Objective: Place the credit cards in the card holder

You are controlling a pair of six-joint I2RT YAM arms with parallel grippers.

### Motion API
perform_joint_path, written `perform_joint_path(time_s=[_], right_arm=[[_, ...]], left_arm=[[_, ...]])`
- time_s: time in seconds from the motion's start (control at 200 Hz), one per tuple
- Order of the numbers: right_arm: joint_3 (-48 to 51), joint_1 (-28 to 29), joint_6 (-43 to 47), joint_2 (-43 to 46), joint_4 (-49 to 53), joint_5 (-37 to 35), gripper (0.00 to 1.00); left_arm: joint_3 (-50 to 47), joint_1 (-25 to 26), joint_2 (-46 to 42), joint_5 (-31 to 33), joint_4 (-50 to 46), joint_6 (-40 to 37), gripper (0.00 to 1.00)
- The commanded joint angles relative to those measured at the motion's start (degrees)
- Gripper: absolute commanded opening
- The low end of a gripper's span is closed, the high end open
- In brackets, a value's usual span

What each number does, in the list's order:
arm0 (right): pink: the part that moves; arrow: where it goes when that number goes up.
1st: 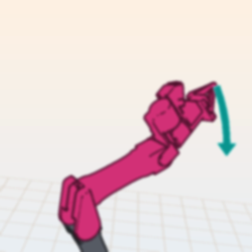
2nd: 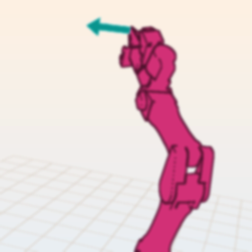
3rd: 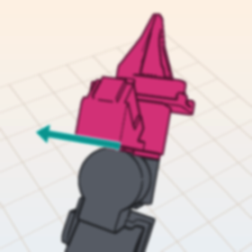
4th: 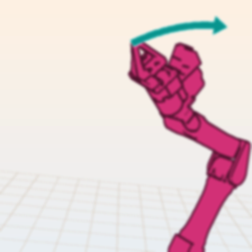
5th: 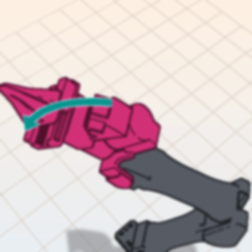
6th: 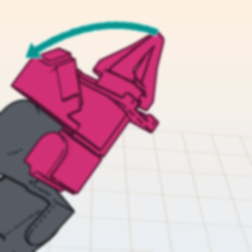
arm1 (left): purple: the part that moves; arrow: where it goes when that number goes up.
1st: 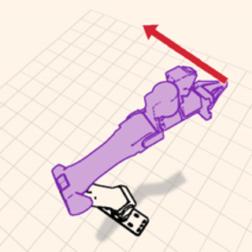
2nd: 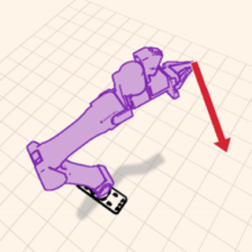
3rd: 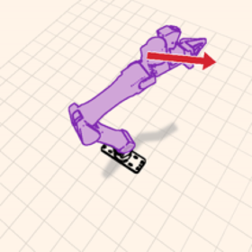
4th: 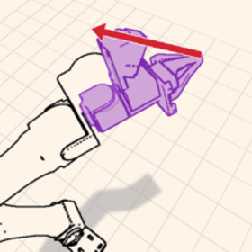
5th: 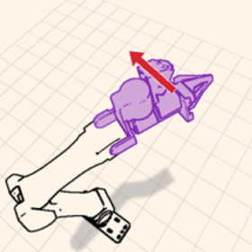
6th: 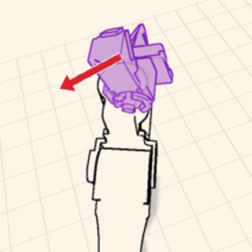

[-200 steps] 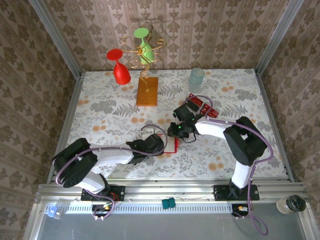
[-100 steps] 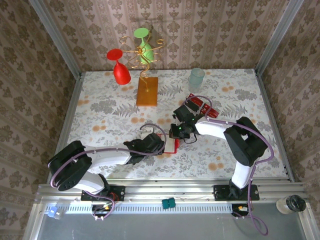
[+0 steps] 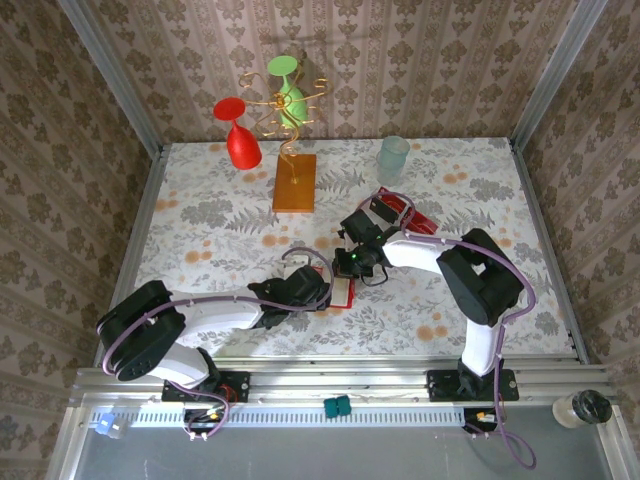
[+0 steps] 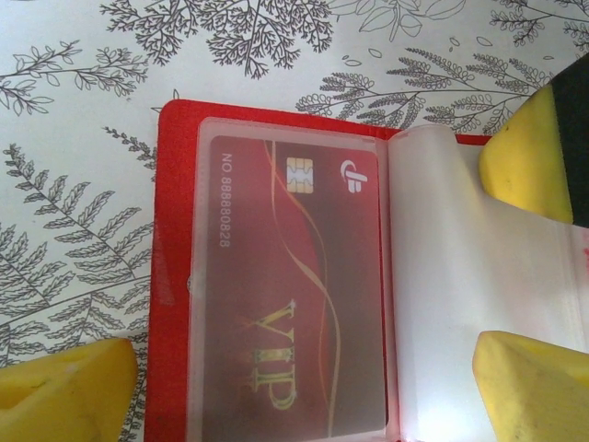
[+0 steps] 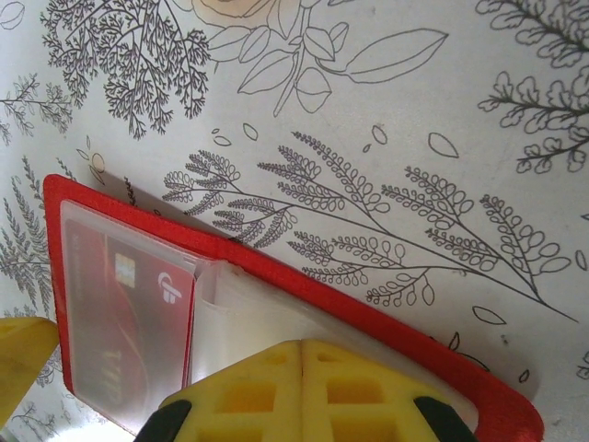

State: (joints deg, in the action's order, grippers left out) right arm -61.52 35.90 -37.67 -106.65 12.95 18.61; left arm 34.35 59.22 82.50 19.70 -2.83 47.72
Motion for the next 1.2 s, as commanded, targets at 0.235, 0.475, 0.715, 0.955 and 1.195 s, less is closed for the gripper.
perform_joint_path(time_s=[0.235, 0.475, 0.715, 0.955, 1.195], right_arm=[[-0.81, 0.57, -0.56, -1.72, 0.85, 1.41, 0.0], [-0.71, 0.57, -0.74, -1.87, 0.63, 1.62, 0.0], [-0.72, 0.58, -1.08, -0.85, 0.44, 1.8, 0.11], [-0.65, -0.47, -1.88, 3.23, 0.94, 0.25, 0.37], [0.07, -1.0, -2.01, 3.46, 1.48, -0.23, 0.42]], left_arm=[[-1.29, 0.37, 2.23, -0.09, 0.95, -0.85, 0.94], [-2.59, 0.37, 5.17, -0.1, 1.9, 0.37, 0.92], [-3.15, 0.37, 4.3, 0.42, 1.87, 0.79, 0.84], [-3.41, 0.37, 4.63, 0.35, 2.17, 1.06, 0.82], [-3.5, 0.41, 4.46, 0.42, 2.28, 1.14, 0.82]])
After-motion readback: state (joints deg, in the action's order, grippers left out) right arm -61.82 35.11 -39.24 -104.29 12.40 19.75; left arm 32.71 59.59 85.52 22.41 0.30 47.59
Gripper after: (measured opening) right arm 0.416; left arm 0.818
